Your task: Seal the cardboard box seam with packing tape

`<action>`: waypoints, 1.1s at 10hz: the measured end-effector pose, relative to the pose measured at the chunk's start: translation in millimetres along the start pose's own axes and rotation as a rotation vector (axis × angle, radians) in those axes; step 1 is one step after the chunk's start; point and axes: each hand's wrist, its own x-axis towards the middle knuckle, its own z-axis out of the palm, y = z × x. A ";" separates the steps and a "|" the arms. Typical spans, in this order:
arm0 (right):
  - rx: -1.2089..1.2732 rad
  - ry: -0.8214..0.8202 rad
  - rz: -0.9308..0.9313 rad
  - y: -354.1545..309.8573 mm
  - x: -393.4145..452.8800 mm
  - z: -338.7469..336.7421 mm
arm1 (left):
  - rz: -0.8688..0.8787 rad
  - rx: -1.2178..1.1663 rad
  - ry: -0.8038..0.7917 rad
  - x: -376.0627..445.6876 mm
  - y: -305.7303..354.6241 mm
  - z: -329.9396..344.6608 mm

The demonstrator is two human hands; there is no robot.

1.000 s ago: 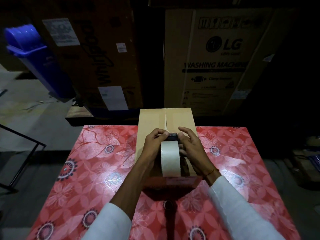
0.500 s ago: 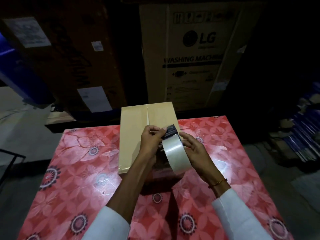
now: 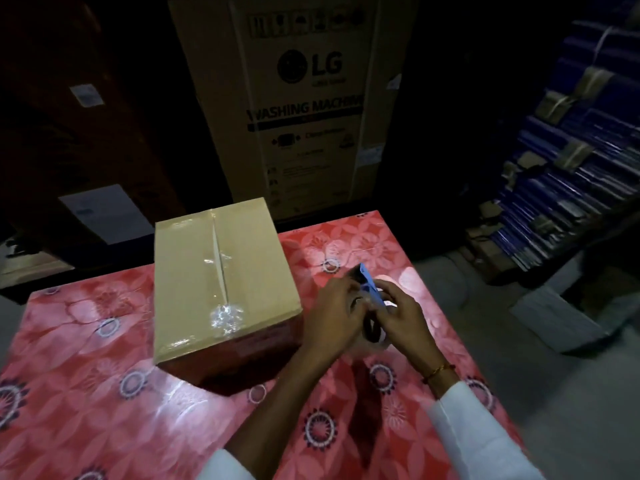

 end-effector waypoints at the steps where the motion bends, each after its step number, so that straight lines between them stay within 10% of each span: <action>1: -0.140 0.055 0.066 23.5 -5.0 -10.0 | -0.004 0.079 -0.079 -2.8 -16.2 32.1; 11: -0.458 0.051 0.088 66.7 4.3 -7.8 | -0.183 0.268 -0.119 2.7 -59.5 73.9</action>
